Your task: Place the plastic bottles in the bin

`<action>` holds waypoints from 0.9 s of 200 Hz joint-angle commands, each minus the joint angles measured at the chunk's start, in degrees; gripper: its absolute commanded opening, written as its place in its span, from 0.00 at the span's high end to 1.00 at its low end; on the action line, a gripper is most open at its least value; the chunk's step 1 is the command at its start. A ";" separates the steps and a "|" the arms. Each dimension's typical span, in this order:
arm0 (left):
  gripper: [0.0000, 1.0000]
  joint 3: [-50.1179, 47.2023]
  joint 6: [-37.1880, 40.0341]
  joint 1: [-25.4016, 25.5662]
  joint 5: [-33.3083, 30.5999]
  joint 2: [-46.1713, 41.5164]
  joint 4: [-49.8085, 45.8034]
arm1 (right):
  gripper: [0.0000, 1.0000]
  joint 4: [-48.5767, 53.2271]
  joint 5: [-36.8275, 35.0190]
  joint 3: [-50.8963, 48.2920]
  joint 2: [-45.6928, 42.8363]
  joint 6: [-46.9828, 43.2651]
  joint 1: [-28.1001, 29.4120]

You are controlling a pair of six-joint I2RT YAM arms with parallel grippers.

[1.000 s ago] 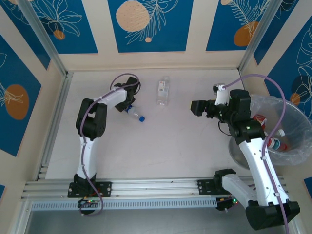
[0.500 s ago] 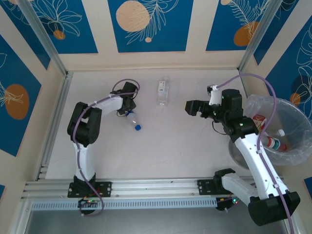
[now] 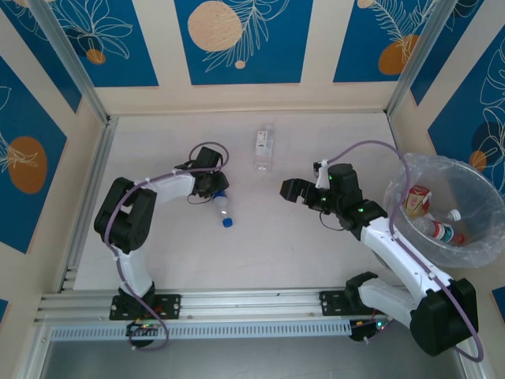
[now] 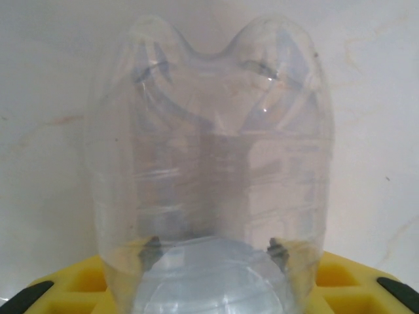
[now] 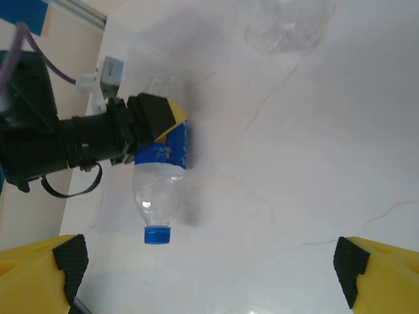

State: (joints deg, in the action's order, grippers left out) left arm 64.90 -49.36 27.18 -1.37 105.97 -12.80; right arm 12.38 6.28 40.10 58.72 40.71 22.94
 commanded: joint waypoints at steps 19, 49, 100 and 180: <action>0.60 -1.73 -2.04 0.59 7.23 -4.14 5.87 | 0.00 -10.57 -1.09 -2.38 3.47 7.89 6.54; 0.59 -2.00 -4.18 0.68 11.06 -5.74 9.50 | 0.00 -18.93 -2.42 -5.02 8.00 13.74 11.34; 0.59 -0.89 -8.98 0.77 16.88 -6.21 15.99 | 0.00 -36.14 -4.98 -6.25 15.23 13.32 19.87; 0.58 0.13 -9.29 1.32 17.03 -8.82 15.84 | 0.26 -42.25 -4.56 -5.30 21.89 12.90 23.20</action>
State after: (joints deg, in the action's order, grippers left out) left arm 63.68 -58.17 27.88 14.61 99.18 1.34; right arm -26.35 1.50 34.11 79.05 53.78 45.91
